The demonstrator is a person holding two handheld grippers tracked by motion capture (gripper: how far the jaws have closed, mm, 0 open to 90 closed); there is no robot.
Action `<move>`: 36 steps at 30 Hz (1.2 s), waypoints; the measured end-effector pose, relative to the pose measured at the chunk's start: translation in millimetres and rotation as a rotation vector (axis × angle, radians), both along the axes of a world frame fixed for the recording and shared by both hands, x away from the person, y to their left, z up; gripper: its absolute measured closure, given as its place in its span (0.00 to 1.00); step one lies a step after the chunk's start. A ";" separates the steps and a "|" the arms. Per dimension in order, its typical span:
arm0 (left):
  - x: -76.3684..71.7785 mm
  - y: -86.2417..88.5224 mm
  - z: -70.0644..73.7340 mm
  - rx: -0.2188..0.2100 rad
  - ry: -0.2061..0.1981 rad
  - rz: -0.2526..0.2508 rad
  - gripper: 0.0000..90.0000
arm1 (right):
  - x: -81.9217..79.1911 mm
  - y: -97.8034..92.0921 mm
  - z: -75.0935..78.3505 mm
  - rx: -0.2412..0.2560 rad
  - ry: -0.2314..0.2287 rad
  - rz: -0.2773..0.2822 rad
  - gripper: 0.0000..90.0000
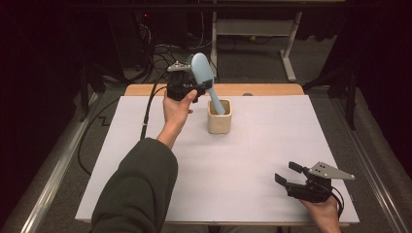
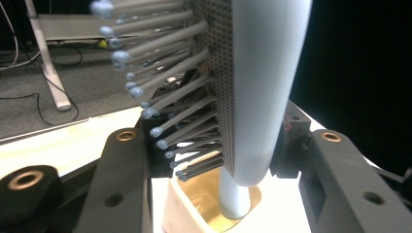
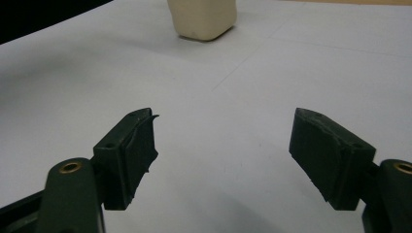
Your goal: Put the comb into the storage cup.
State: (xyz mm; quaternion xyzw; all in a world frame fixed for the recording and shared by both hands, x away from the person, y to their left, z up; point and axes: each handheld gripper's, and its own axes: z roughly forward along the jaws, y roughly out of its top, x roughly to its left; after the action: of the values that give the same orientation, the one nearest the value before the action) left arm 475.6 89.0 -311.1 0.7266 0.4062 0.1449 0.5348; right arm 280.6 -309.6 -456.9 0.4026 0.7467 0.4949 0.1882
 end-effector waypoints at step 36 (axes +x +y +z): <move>5.4 -16.4 -28.0 0.045 0.044 -0.014 0.60 | -0.2 0.3 0.0 0.004 0.004 0.006 0.28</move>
State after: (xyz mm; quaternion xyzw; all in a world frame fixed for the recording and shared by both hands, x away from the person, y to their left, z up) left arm 481.0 72.6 -339.1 0.7445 0.4094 0.1341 0.5100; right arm 280.4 -309.3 -456.8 0.4018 0.7473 0.4962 0.1841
